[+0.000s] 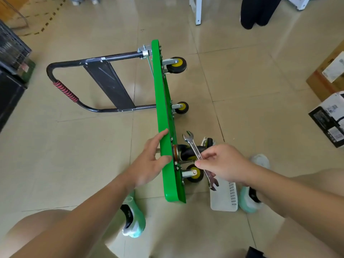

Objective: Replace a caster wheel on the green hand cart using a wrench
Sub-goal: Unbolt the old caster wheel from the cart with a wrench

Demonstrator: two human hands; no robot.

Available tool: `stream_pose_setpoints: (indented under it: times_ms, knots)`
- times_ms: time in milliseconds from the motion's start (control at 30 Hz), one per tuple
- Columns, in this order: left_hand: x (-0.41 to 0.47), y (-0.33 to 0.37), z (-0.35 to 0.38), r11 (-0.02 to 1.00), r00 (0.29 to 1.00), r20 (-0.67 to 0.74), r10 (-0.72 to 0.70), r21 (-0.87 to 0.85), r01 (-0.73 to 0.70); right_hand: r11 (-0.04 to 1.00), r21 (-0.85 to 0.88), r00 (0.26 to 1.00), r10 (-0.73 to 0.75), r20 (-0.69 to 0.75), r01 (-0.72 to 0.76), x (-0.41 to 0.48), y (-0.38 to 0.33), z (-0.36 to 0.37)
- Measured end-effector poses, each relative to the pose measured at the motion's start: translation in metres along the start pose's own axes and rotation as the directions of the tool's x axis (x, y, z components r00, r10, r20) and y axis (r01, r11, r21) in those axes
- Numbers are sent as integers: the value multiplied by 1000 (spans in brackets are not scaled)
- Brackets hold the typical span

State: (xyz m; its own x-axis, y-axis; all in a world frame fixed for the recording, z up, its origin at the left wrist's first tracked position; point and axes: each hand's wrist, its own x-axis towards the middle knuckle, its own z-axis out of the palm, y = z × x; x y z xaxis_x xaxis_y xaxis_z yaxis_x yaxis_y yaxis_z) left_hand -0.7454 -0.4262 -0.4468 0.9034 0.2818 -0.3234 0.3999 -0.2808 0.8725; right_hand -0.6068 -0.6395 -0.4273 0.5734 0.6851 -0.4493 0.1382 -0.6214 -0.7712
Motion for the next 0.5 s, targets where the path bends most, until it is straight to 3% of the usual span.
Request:
stream_pose_setpoints:
  times_ms: [200,400,500]
  knots:
    - [12,4,-16,997,998,50,-34,-74,38,993,-117,1000,-6,2,7,30,-16,-22]
    - [15,1,-16,990,996,71,-53,-126,62,987,155,999,34,6,-34,55,-16,-18]
    - [19,6,-17,989,994,77,-74,-123,84,977,208,999,35,27,-40,62,-16,-10]
